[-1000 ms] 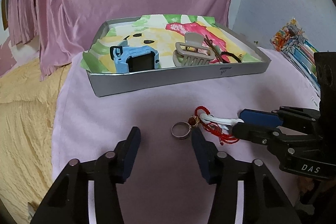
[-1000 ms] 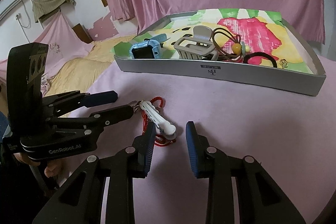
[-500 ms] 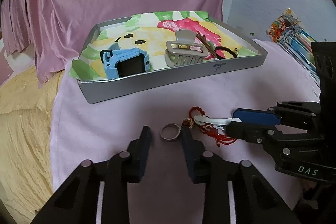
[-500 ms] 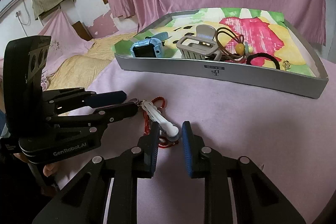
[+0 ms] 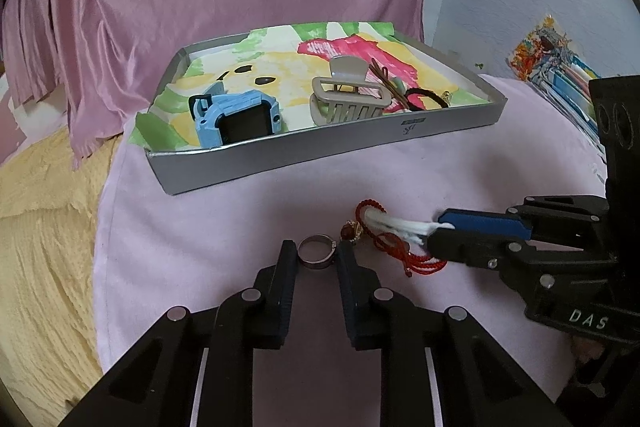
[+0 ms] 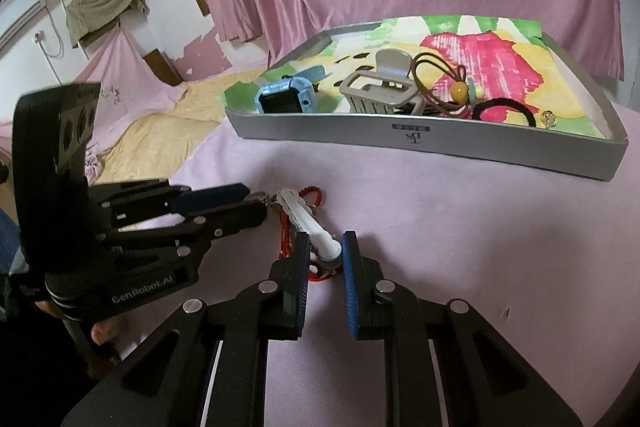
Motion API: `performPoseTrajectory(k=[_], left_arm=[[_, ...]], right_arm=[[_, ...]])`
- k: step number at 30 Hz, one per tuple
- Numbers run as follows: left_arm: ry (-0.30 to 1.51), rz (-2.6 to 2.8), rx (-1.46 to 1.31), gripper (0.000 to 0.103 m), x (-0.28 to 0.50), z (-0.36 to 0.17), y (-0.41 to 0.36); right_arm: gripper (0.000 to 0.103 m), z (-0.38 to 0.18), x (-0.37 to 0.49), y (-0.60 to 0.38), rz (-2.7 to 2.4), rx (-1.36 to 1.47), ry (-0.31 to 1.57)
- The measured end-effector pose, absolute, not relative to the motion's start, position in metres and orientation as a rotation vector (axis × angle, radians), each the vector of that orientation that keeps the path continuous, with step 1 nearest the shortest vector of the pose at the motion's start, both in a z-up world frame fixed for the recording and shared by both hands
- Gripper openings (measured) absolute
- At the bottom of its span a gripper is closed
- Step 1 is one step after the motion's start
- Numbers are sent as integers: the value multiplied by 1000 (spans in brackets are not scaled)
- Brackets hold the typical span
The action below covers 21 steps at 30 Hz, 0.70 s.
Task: Organize jewelry
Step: 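Grasp the keychain's silver ring with the left gripper while the right grasps its white piece, then lift and carry the white keychain into the tray with both grippers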
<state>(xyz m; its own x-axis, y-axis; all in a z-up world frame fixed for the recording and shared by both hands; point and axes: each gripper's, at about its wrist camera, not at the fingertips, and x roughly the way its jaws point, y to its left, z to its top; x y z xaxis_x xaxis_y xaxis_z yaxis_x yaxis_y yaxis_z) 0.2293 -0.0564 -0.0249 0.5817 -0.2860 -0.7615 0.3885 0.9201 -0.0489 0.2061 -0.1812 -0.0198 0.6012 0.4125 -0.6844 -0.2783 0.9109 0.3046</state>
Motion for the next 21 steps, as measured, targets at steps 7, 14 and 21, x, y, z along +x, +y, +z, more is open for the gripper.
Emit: performPoseTrajectory(k=[7,14,21], left_arm=[[851,-383,80,19,221,-23,-53],[784,-386,31,19,210,-10,-52],[705,-401,-30,19,210,6,-57]], right_arm=[[14,-14,199,-190,386,207,772],[14,-13,193,-203,363,261,732],[14,-11,188,-216,336,301,684]])
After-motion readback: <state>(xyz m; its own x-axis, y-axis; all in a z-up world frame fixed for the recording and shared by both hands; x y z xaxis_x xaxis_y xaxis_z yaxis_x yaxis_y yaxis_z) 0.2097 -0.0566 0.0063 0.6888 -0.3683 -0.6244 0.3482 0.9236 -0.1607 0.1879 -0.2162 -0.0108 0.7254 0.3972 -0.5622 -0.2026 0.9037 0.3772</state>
